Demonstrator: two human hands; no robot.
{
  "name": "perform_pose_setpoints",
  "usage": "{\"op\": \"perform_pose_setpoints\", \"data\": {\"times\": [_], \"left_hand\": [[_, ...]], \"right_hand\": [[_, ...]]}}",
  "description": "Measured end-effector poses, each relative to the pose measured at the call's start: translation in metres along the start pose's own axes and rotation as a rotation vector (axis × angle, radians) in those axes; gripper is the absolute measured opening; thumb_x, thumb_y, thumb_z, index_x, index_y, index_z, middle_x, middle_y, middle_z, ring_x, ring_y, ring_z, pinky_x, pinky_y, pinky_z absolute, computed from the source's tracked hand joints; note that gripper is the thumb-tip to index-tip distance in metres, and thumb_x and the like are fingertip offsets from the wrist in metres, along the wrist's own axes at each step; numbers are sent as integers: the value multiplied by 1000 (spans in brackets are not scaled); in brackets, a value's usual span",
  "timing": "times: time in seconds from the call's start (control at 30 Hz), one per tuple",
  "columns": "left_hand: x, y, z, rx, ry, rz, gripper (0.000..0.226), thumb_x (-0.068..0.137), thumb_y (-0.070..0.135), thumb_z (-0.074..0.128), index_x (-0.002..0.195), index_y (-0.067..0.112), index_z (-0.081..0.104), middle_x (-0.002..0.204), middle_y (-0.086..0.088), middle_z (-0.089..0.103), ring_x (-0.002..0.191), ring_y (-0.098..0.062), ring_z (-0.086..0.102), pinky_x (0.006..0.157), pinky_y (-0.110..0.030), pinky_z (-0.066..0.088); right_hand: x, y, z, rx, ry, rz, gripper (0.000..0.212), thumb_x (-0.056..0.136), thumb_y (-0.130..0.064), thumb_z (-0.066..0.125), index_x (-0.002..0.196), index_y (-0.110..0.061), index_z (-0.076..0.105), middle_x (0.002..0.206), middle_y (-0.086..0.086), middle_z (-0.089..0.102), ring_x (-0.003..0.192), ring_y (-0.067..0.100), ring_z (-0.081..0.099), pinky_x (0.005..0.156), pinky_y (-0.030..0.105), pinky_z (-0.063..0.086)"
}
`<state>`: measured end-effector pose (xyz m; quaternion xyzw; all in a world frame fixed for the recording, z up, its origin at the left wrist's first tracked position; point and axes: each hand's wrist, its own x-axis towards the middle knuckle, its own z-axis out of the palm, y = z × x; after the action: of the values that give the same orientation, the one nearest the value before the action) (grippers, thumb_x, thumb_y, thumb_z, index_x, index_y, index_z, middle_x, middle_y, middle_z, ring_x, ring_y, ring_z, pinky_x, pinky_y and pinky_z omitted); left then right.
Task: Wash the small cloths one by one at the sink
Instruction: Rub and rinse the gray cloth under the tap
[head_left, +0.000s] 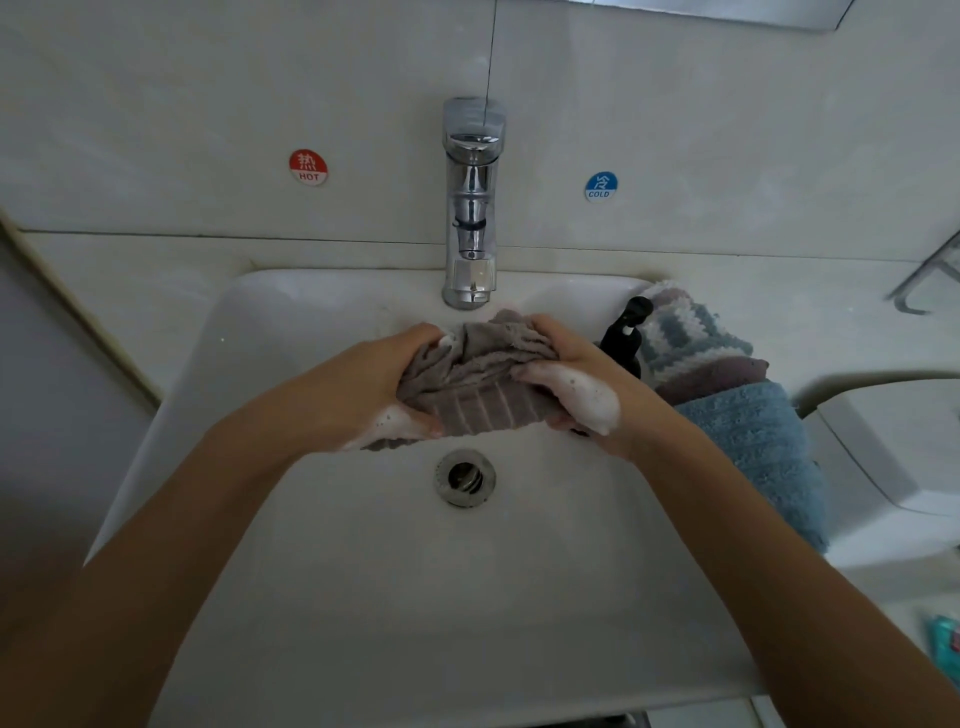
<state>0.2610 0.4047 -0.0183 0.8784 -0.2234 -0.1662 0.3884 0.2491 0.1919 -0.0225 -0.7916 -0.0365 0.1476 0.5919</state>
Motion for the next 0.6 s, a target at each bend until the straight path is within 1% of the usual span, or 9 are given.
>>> {"op": "perform_pose_setpoints", "data": {"times": [0.07, 0.13, 0.23, 0.3, 0.37, 0.4, 0.5, 0.57, 0.6], "left_hand": [[0, 0, 3, 76, 22, 34, 38, 78, 11, 78, 90, 32, 49, 65, 8, 56, 47, 2, 54, 45, -12, 39], [0, -2, 3, 83, 58, 80, 28, 83, 11, 74, 85, 29, 52, 65, 4, 59, 47, -4, 57, 47, -19, 44], [0, -6, -1, -5, 83, 96, 14, 90, 11, 65, 86, 22, 58, 70, -1, 66, 59, -17, 67, 54, -30, 56], [0, -5, -2, -78, 79, 59, 6, 94, 11, 59, 91, 16, 59, 74, -4, 70, 63, -19, 70, 52, -30, 57], [1, -3, 2, -160, 114, 17, 5, 96, 10, 54, 94, 13, 57, 71, -6, 70, 59, -23, 69, 44, -31, 54], [2, -2, 5, -201, 141, 3, 8, 97, 9, 52, 94, 14, 57, 67, -5, 68, 54, -22, 65, 42, -32, 52], [6, 2, 17, -270, 185, 0, 20, 95, 3, 52, 92, 22, 56, 60, 5, 55, 45, -6, 47, 42, -22, 41], [9, 8, 28, -337, 173, 3, 19, 92, 7, 57, 94, 26, 54, 54, 13, 52, 45, -1, 42, 43, -17, 37], [10, 13, 34, -390, 188, 0, 15, 92, 13, 59, 93, 26, 53, 51, 17, 51, 44, 0, 42, 43, -15, 35]], "right_hand": [[-1, -1, 1, 10, 4, -44, 47, 97, 9, 41, 139, -13, 42, 104, 6, 53, 50, -7, 54, 40, 12, 36], [-4, -2, 3, 15, -2, -96, 52, 97, 11, 36, 143, -13, 41, 108, 4, 55, 50, -9, 53, 41, 10, 35], [-4, -4, 4, 181, 29, -122, 36, 96, 13, 35, 114, -6, 60, 73, -6, 64, 40, -2, 49, 37, 10, 32], [-1, -4, 5, 241, 43, -56, 28, 95, 6, 42, 94, -11, 63, 53, -6, 52, 36, 2, 37, 34, 15, 25], [1, -2, 9, 255, 61, -17, 15, 97, -6, 49, 89, -13, 60, 50, -7, 46, 36, 4, 34, 35, 14, 23], [1, -2, 12, 236, 101, -20, 13, 99, -15, 52, 87, -14, 58, 53, -6, 47, 37, 4, 36, 35, 15, 25], [3, -1, 26, 217, 318, -84, 31, 97, -37, 56, 79, -11, 57, 65, 1, 57, 48, 3, 55, 42, 15, 40], [8, 5, 32, 293, 471, -116, 43, 94, -45, 60, 75, -6, 57, 69, 16, 59, 65, 15, 65, 59, 27, 54], [10, 7, 34, 332, 547, -132, 44, 93, -46, 61, 71, -7, 55, 68, 19, 53, 65, 23, 60, 62, 33, 51]]}}
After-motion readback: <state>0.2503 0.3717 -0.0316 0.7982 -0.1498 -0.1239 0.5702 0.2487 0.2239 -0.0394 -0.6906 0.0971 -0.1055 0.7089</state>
